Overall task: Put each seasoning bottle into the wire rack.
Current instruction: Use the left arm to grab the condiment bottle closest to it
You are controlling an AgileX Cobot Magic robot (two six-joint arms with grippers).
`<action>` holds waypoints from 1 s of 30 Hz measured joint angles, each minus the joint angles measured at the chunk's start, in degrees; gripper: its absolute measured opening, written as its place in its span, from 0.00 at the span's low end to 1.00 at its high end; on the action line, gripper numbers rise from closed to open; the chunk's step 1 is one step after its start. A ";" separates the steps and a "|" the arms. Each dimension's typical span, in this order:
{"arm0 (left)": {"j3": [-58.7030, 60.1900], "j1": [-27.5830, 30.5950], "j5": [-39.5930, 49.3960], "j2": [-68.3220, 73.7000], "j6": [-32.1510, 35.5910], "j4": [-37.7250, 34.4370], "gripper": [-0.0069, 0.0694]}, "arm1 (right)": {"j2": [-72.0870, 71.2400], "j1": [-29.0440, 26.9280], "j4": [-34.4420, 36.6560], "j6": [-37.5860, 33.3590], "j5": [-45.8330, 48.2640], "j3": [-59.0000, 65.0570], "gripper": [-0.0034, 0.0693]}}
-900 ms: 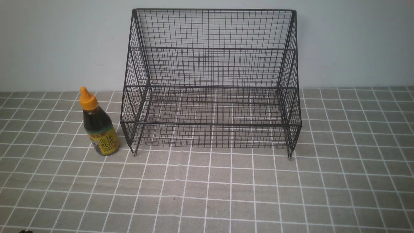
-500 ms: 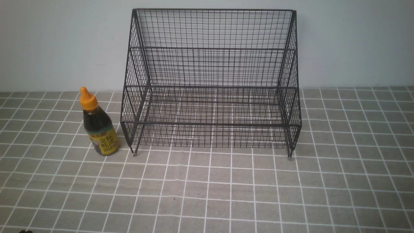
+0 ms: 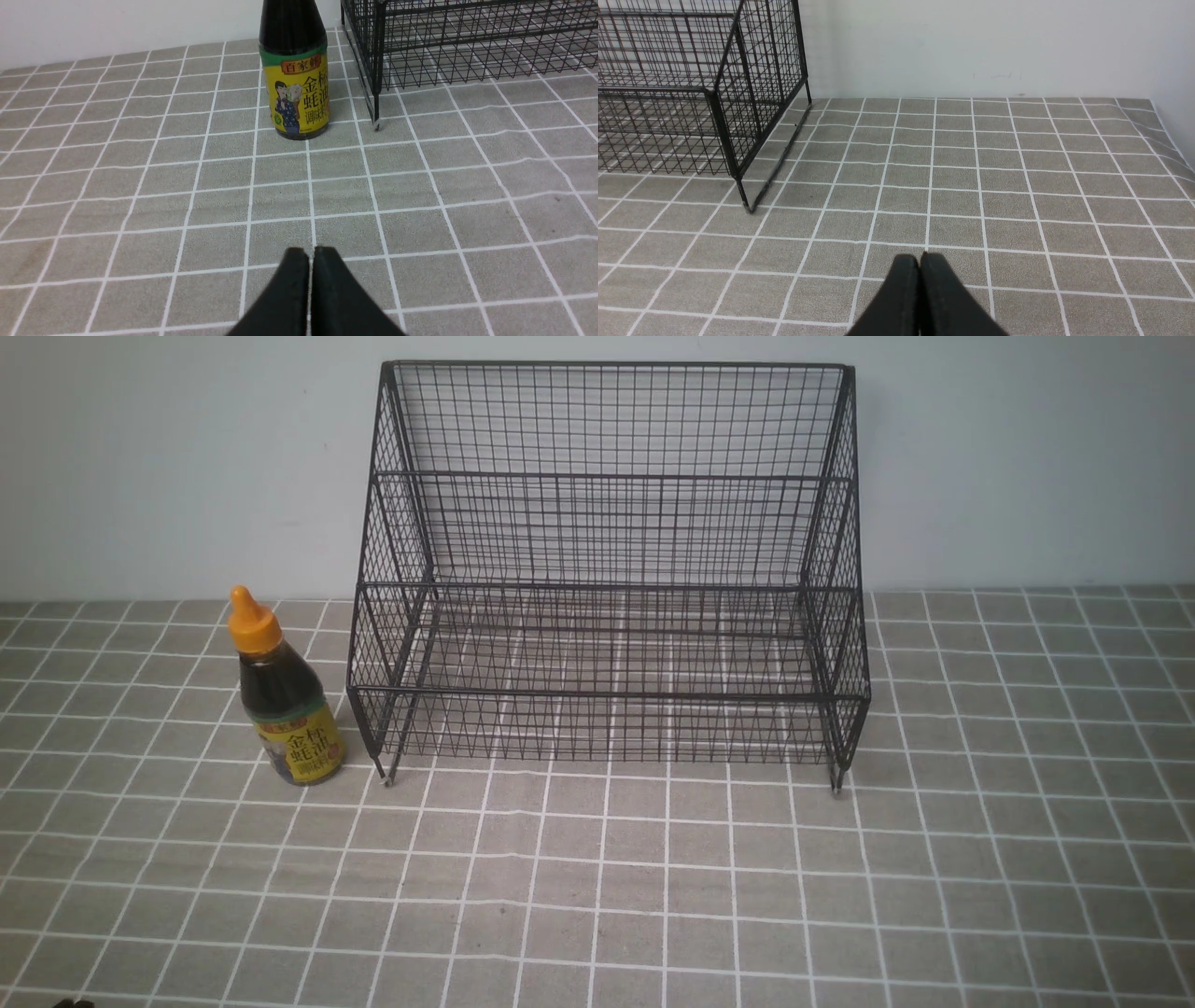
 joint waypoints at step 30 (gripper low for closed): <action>-13.96 0.00 -40.88 38.94 -4.87 -1.47 0.28 | 0.00 0.00 0.00 0.00 0.00 0.00 0.03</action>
